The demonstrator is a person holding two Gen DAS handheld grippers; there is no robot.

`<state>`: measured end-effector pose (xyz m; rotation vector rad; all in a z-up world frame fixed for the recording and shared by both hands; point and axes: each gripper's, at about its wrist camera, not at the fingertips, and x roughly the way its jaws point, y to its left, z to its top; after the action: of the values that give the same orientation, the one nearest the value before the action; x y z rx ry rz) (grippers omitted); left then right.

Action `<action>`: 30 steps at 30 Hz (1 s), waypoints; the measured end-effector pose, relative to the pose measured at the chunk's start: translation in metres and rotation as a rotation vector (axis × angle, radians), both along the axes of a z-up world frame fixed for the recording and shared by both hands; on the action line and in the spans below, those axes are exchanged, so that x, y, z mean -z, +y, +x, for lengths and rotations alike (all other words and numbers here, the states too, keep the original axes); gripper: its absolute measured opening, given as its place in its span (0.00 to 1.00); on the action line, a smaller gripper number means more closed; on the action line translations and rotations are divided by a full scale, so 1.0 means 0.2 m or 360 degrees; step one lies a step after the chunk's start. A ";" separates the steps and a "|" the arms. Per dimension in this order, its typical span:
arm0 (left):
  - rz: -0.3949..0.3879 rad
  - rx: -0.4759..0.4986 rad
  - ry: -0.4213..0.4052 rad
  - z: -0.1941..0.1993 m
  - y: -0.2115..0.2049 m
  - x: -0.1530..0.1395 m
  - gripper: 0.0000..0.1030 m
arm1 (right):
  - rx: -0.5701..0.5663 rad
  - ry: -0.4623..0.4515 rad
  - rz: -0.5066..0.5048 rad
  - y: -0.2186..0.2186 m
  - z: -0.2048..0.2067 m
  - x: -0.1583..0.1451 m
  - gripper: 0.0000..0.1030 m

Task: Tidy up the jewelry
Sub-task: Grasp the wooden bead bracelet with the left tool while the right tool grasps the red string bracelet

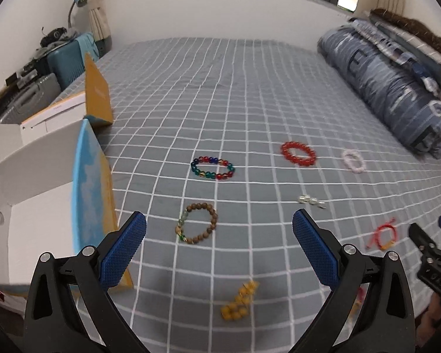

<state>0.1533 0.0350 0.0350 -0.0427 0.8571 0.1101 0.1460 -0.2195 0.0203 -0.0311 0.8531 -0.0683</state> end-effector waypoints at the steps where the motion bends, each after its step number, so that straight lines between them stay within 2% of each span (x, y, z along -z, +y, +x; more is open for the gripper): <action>1: -0.0001 0.0005 0.0029 0.04 0.01 0.04 0.95 | 0.0009 0.0027 -0.0002 -0.01 0.04 0.04 0.92; 6: -0.0001 0.0002 0.0120 0.15 0.06 0.22 0.95 | 0.0023 0.0126 0.0003 -0.03 0.13 0.21 0.92; 11: -0.0019 0.0005 0.0111 0.20 0.10 0.31 0.95 | 0.0048 0.0196 -0.0013 -0.06 0.18 0.33 0.92; 15: 0.0018 0.0006 0.0114 0.23 0.09 0.38 0.95 | 0.0062 0.0253 0.0004 -0.09 0.20 0.40 0.92; 30: 0.0052 -0.0056 0.0199 0.32 0.11 0.55 0.94 | 0.0099 0.0350 0.0064 -0.15 0.24 0.50 0.92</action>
<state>0.2175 0.0575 -0.0741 -0.0207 0.9795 0.1612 0.1933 -0.2500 -0.0801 0.0262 1.0750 -0.1077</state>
